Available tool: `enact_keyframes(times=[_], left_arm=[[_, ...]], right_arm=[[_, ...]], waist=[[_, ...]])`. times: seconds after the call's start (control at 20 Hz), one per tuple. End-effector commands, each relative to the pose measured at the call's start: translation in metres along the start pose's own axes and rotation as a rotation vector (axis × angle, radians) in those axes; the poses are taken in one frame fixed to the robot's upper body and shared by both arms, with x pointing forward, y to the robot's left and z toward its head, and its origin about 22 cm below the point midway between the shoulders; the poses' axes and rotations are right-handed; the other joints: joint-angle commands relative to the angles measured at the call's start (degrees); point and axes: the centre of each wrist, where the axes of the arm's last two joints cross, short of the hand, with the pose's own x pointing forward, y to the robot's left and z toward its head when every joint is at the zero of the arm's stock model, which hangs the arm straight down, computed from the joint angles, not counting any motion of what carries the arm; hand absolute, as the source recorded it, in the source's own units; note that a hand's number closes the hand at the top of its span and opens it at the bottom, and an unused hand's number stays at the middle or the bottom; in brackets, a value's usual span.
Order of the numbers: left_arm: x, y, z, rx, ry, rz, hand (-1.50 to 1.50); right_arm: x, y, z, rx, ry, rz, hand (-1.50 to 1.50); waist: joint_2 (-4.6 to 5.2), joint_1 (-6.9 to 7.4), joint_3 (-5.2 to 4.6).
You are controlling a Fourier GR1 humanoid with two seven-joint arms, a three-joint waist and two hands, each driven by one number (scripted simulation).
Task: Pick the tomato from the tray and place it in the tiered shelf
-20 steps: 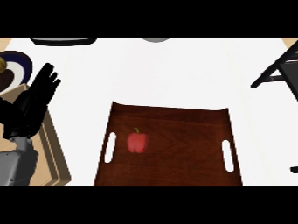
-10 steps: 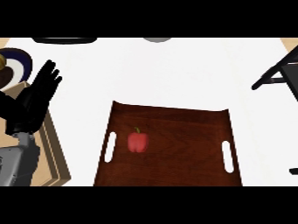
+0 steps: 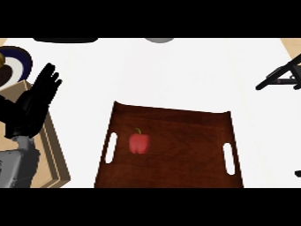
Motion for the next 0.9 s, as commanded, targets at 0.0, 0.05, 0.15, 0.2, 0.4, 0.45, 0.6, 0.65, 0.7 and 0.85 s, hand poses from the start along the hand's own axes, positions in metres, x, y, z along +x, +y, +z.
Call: enact_keyframes(times=[0.0,0.05,0.15,0.2,0.4,0.45,0.6,0.65,0.7,0.85], left_arm=[[0.004,0.002,-0.003,-0.009,-0.021,0.003,0.0],[-0.002,0.001,0.003,0.007,-0.008,0.007,0.0],[0.009,0.004,0.001,-0.004,-0.013,-0.005,0.0],[0.004,-0.009,0.001,-0.011,-0.014,0.009,0.0],[0.004,0.001,-0.009,-0.011,-0.017,0.013,0.0],[0.002,0.001,0.001,-0.007,-0.009,-0.007,0.0],[0.015,-0.003,-0.001,-0.002,-0.002,0.0,0.0],[0.011,-0.011,-0.001,-0.011,0.004,-0.008,0.0],[-0.008,0.004,-0.017,-0.006,0.002,0.007,0.0],[0.0,-0.007,0.007,-0.02,0.012,-0.005,0.0]], right_arm=[[-0.042,0.005,0.003,0.018,0.129,0.034,1.5],[-0.051,-0.006,-0.005,-0.072,0.298,0.025,1.5],[-0.058,-0.013,-0.016,-0.122,0.286,0.059,-1.5],[-0.062,-0.003,-0.015,-0.132,0.263,0.067,-1.5],[-0.091,-0.004,-0.035,-0.216,0.202,0.01,-1.5],[-0.085,-0.017,-0.038,-0.244,0.178,-0.008,-1.5],[-0.097,-0.03,-0.05,-0.304,0.147,-0.055,-1.5],[-0.107,-0.038,-0.038,-0.295,0.132,-0.051,-1.5],[-0.104,-0.028,-0.055,-0.311,0.134,-0.093,-1.5],[-0.119,-0.046,-0.058,-0.244,0.179,-0.087,-1.5]], waist=[[0.4,-0.73,2.33],[0.34,-0.83,2.32],[0.45,0.04,2.34],[0.57,0.19,2.34],[0.69,0.05,2.34],[0.35,0.09,2.3],[0.26,-0.03,2.28],[0.21,-0.38,2.27],[0.45,-0.37,2.24],[0.23,0.0,2.25]])
